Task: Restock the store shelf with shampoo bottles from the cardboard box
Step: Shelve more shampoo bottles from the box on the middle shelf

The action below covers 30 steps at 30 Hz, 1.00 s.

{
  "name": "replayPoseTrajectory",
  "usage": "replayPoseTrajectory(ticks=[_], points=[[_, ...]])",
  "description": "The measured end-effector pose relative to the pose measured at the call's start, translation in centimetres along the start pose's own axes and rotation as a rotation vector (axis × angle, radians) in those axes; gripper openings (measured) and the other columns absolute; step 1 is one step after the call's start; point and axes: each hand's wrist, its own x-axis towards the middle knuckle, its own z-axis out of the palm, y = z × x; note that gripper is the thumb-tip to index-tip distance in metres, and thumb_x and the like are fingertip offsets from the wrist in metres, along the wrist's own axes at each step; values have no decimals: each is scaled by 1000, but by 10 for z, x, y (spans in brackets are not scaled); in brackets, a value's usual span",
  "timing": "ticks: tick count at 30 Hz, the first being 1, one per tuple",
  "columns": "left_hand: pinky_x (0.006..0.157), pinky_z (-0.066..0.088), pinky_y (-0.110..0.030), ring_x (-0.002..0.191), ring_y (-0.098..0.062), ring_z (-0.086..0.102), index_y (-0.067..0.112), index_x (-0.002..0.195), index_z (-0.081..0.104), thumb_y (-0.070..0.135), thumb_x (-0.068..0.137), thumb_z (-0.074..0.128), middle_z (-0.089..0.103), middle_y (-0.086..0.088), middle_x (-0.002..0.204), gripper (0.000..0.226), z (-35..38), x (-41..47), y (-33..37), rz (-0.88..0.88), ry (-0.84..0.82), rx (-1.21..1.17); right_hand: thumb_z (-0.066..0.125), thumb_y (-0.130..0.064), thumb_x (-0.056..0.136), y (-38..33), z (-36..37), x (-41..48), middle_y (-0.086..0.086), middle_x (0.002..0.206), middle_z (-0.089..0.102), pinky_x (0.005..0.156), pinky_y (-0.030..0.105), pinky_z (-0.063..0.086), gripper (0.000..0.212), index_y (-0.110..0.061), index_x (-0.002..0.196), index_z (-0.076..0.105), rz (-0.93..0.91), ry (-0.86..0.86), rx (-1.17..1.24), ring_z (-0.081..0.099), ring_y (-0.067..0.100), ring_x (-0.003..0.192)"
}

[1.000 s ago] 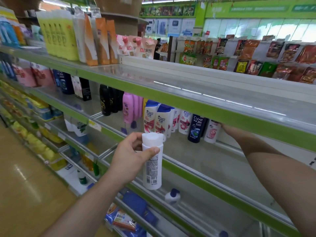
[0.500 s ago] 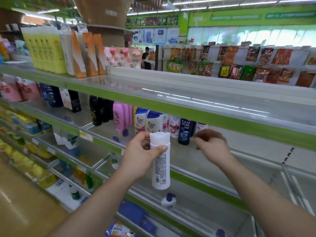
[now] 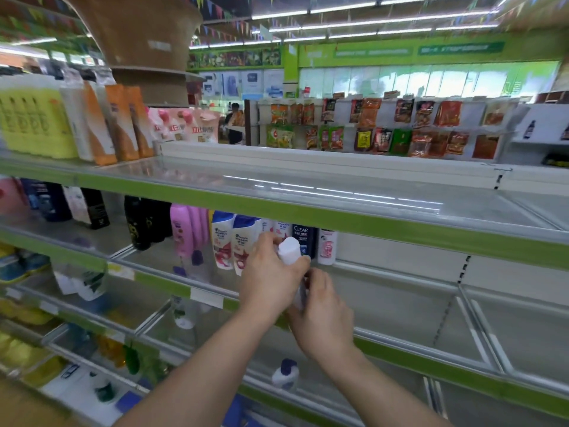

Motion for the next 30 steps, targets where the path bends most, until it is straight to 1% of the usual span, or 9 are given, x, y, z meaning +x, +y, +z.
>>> replayPoseTrajectory(ticks=[2,5,8,11,13,18,21,25,30], points=[[80,49,-34,96,-15,57,30,112,53,58,70,72,58,8,105,54,0,0,1,20,-35,18,61,-44,87,5,-2,4,-3,113,60,68,34,40,42,-25,122,47,-24,-17,76,63,24,99],[89,52,-39,102,-13,56,33,126,51,71,65,70,56,10,111,75,-7,-2,-1,27,-132,32,64,-39,87,12,-9,16,-8,97,68,66,31,50,21,-33,105,55,19,-78,340,66,9,82],[89,53,-38,100,-6,56,35,131,48,66,74,68,55,16,108,68,-16,-6,-10,6,-179,-56,75,-22,81,27,-16,38,-5,98,72,69,31,56,32,-27,109,62,118,-104,432,68,7,78],[77,49,-24,94,-2,56,35,123,52,53,84,67,56,16,103,45,-28,-9,-24,-26,-167,-137,78,-16,77,42,-25,62,-3,103,72,79,42,61,37,-24,109,61,216,-105,448,71,15,85],[68,42,-19,91,-2,57,35,118,53,44,87,67,57,14,102,35,-36,-11,-34,-52,-157,-167,79,-13,76,51,-30,75,-1,102,72,79,45,62,41,-19,111,59,266,-110,501,72,18,88],[63,40,-17,88,-4,60,35,108,57,34,89,68,60,11,100,22,-48,-15,-52,-96,-121,-188,81,3,72,68,-31,107,6,103,73,80,51,61,44,-13,109,62,324,-116,593,71,28,96],[66,43,-20,88,-8,63,37,105,59,32,88,69,63,9,97,20,-50,-14,-60,-114,-114,-227,84,-5,73,81,-20,124,5,102,73,81,55,59,42,-18,107,63,317,-98,501,71,29,93],[68,45,-22,87,-9,63,35,105,61,30,88,70,64,8,96,20,-52,-14,-65,-125,-98,-246,88,-14,70,99,1,140,12,111,70,82,56,59,59,-11,120,56,342,-47,447,69,33,97],[72,49,-25,89,-11,63,35,102,61,27,88,69,64,7,95,19,-52,-14,-66,-120,-89,-268,82,-13,78,91,5,143,11,117,68,90,45,57,56,-8,127,55,318,-3,366,67,30,100]])
